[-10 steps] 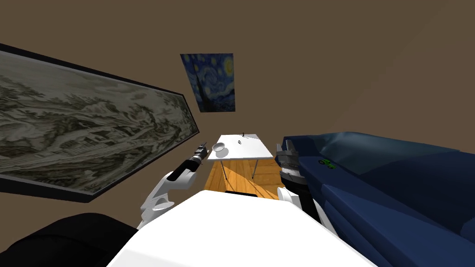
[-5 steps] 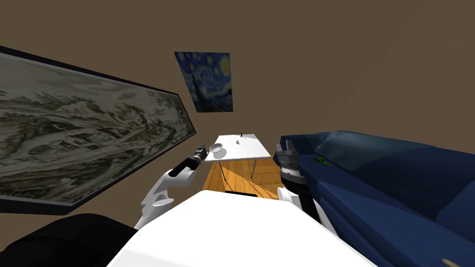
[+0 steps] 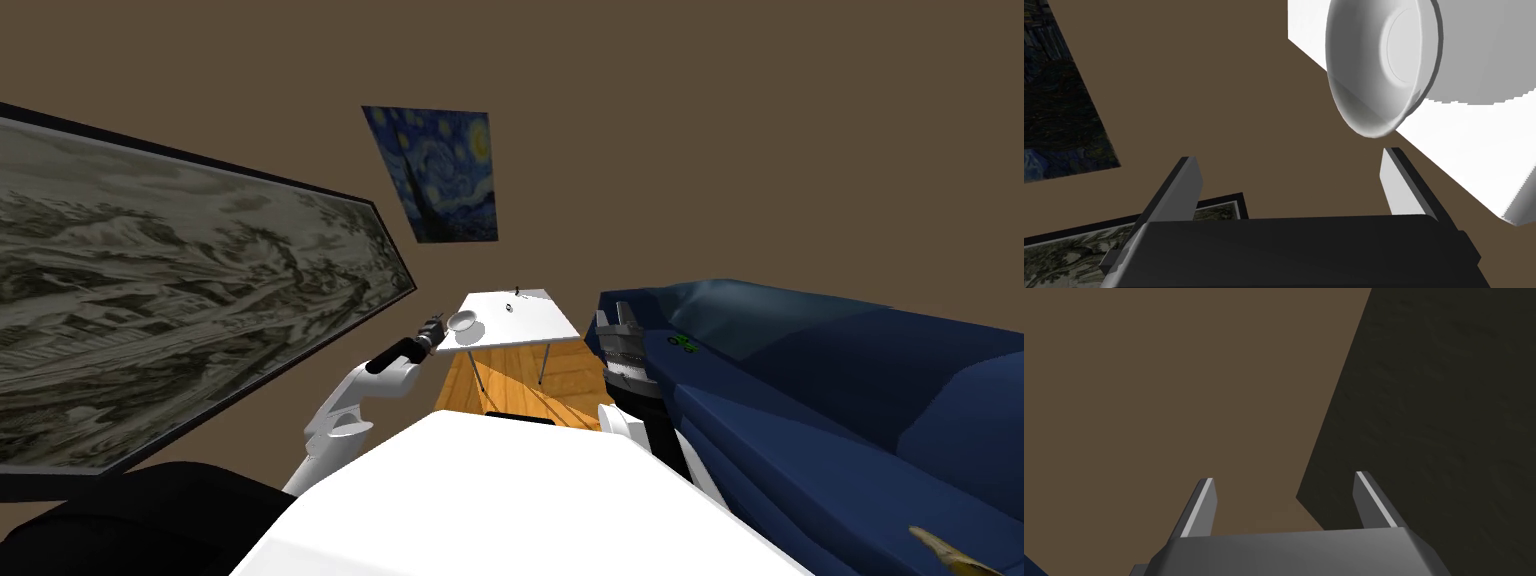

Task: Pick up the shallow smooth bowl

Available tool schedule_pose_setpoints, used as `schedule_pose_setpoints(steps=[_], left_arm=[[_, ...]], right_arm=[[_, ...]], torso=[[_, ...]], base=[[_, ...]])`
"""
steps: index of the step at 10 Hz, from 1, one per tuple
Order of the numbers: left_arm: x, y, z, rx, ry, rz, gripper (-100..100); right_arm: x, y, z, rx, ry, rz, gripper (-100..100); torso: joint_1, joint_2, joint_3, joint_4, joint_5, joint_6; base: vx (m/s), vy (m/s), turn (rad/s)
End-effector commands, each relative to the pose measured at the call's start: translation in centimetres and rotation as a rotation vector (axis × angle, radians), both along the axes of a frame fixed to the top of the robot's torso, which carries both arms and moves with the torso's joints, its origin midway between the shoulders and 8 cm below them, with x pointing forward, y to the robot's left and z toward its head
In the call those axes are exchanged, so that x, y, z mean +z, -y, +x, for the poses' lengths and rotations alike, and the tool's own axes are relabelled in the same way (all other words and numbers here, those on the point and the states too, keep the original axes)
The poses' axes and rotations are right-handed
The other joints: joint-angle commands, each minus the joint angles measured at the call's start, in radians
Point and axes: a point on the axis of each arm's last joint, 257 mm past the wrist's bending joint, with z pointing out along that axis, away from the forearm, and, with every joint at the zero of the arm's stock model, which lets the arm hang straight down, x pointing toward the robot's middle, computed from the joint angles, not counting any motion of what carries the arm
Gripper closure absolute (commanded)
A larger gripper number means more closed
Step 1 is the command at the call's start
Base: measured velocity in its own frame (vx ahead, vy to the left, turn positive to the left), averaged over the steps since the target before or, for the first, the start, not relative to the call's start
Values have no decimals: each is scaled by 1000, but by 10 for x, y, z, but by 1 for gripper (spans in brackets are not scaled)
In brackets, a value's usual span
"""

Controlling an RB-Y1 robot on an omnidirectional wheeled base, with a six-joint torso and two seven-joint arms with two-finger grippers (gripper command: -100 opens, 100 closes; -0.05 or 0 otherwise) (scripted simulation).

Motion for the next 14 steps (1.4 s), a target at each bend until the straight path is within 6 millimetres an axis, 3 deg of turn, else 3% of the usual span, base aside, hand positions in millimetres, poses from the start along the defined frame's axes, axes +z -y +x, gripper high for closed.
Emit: schedule_pose_setpoints(steps=[1, 14], left_arm=[[-9, -6, 0, 17, -40, -25, -100], [-70, -54, -22, 166, -343, -170, -100]], right_arm=[[0, 0, 0, 0, 0, 0, 0], [0, 0, 0, 0, 0, 0, 0]], torso=[[0, 0, 0, 0, 0, 0], [1, -1, 0, 0, 0, 0]], base=[[19, -12, -95], [21, 4, -98]])
